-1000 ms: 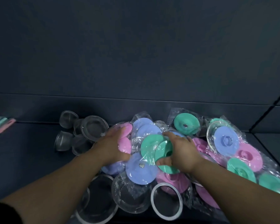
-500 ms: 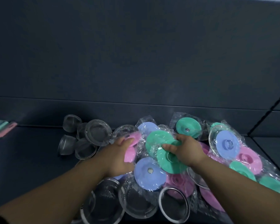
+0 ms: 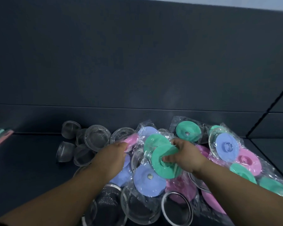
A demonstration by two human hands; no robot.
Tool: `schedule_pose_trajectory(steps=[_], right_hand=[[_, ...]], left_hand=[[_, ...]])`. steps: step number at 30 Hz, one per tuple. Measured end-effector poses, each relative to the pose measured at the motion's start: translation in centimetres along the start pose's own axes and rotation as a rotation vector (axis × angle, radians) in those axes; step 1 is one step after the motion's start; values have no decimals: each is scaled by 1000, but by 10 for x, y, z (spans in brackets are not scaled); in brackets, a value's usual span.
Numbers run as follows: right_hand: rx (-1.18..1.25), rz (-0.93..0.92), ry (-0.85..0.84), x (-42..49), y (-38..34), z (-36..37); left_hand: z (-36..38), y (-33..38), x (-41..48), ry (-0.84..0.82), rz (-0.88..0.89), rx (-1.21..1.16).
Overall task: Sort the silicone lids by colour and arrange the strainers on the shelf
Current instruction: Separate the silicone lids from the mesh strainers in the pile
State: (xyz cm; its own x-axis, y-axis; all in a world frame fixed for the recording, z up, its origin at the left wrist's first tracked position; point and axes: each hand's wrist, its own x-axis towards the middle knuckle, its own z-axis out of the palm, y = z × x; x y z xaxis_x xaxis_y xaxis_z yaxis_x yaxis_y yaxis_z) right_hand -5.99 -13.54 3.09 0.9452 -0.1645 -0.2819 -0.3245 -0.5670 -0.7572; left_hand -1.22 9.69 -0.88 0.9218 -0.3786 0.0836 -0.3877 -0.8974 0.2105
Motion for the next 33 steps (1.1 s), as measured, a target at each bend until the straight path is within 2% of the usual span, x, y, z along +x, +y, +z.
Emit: schedule_pose_trajectory(steps=[5,8,13,18,25,33], right_hand=[[226,-49,26,1,3,-2],[318,-110,58,-4,-3,-3],[463,-178,155,-19,-11,-14],[494,-177,279,-44,1,-37],[438,-148,408,-111,72,-97],[393,0,619,-245,230,-210]], left_hand=[[-12,5,-5,199,-78,3],[-27,8,-5,329,-109,-109],[-52,23,-14,402,-224,-477],[-59,56,-29,504,-208,-538],[-52,173,-56,465,-128,-742],[-2,375,-104,260,-5,-810]])
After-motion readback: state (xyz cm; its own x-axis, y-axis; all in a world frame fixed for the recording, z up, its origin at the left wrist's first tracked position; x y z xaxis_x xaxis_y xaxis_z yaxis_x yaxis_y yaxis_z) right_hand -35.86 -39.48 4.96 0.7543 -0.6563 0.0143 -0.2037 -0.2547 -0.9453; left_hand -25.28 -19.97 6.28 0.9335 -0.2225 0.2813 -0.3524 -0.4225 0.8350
